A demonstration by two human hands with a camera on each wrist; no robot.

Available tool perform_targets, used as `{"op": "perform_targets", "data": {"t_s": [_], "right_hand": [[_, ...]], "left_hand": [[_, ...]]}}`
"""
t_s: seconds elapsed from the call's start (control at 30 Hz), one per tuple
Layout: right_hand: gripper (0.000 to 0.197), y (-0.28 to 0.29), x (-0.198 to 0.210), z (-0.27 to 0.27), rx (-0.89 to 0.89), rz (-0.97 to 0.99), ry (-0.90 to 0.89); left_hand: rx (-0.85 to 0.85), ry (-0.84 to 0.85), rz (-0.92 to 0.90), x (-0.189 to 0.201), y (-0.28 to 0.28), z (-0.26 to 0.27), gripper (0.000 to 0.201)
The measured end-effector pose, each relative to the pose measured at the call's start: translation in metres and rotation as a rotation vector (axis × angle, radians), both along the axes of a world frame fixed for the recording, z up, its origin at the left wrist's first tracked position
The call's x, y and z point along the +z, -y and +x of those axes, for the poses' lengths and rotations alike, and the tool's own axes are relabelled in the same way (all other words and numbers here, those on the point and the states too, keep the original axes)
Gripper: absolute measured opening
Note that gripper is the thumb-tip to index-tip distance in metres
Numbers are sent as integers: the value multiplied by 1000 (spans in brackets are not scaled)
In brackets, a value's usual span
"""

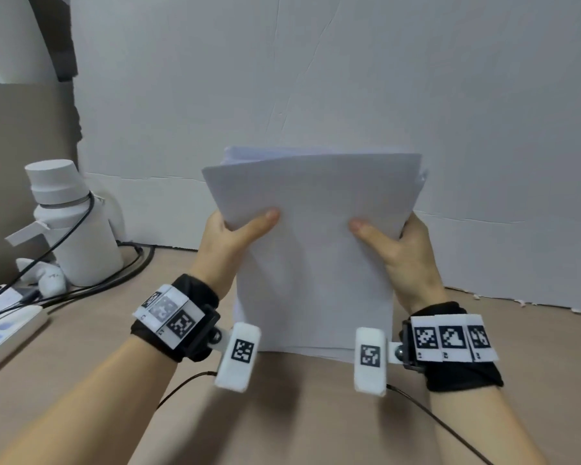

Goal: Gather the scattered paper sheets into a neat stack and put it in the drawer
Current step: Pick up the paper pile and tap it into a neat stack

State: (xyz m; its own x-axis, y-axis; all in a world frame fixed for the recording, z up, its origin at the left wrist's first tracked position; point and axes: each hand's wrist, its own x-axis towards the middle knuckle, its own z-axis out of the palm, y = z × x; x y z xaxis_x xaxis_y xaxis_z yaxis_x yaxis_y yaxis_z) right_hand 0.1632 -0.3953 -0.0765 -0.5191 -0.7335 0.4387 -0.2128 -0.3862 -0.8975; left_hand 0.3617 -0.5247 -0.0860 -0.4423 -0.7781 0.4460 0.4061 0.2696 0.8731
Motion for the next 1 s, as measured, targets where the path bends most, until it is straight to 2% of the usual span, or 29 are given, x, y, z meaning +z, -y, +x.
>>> {"op": "perform_targets", "data": {"t_s": [0.07,0.17,0.3,0.4,0.5,0.6,0.77,1.0], "right_hand": [[43,3,0,5,-28,-52,30],[56,0,2,3,33,-49,42],[62,-5,8,1,17,11,-73],[59,-6,13,3,-6,-37,-105],[51,-10,16,4,5,-35,-106],[44,-11,19,6,-29,-67,-56],[57,-8,20,17,-27,-127,-11],[50,-4,21,24,-163,-159,59]], "left_hand": [[2,-31,30,2,-2,-3,53],[-33,-32,62,7,3,4,46],[-72,31,-22,19,7,15,35],[-44,73,-143,32,2,10,50],[-22,75,-137,36,5,10,61],[-49,60,-104,33,5,10,55],[-54,28,-82,33,-1,5,44],[-74,-9,-13,35,6,6,61]]}}
